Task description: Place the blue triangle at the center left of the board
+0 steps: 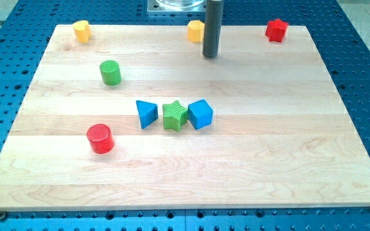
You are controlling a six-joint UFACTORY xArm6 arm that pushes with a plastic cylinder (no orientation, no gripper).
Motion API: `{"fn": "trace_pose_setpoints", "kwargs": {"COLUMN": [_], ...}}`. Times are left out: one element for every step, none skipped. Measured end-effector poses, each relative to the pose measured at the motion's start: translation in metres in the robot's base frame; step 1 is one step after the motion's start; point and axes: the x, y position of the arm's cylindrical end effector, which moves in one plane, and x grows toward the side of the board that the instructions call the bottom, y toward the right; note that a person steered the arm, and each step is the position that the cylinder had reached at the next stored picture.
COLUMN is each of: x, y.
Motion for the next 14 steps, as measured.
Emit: {"fn": "trace_pose_setpoints", "kwargs": {"x": [0.056, 0.103, 0.14, 0.16, 0.191, 0.224, 0.232, 0.203, 0.181, 0.171, 0.165, 0.149, 0.139, 0.126], "y": [0.005, -0.061, -0.109, -0.096, -0.119, -0.114, -0.143, -0.172, -0.185, -0.171, -0.149, -0.157, -0.149, -0.178]}}
